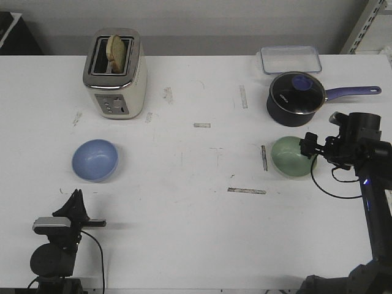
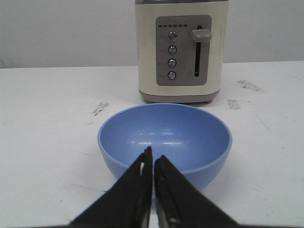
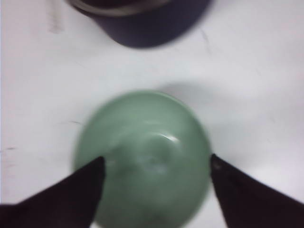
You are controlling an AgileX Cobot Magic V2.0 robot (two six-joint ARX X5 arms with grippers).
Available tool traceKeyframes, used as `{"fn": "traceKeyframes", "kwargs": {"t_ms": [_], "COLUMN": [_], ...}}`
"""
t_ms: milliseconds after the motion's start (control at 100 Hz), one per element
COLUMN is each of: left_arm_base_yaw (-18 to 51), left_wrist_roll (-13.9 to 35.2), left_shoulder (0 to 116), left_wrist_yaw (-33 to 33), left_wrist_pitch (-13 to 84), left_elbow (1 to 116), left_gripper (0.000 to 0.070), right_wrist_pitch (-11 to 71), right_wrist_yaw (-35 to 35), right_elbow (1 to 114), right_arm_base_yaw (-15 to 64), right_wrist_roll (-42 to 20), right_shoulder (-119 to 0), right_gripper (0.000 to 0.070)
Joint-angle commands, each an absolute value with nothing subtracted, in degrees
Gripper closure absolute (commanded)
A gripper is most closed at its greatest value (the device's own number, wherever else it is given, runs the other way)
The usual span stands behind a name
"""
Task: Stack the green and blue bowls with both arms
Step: 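Reach the right gripper down and grasp the pale green bowl rim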
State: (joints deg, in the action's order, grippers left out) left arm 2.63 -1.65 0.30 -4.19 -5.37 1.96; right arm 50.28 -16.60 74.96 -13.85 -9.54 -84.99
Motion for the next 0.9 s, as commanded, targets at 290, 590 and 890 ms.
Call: {"fn": "traceKeyframes", "kwargs": {"t_ms": [290,590,890], "left_arm_base_yaw": [2.63,2.63,2.63], "left_wrist_roll": [-2.13,-2.13,-2.13], "left_shoulder": [0.19,0.19,0.19], "left_wrist_yaw": [-4.1,-4.1,-4.1], "left_wrist_pitch": [-6.04,-6.04,-6.07], "left_elbow": [0.71,0.71,0.71], "left_gripper": [0.0699,0.0699,0.0699], "right_wrist_pitch": [50.26,47.57,47.13], "right_wrist_yaw": [-16.99,-18.15,-17.96], "right_elbow": [76.16,76.14,76.29], "right_arm_base_yaw": [-16.36,-16.08,-16.08], "right_wrist_roll": [-6.83,-6.59,-6.61], "right_shoulder": [-94.7,-99.61,-99.33], "right_gripper": [0.015,0.0372,0.0697]}}
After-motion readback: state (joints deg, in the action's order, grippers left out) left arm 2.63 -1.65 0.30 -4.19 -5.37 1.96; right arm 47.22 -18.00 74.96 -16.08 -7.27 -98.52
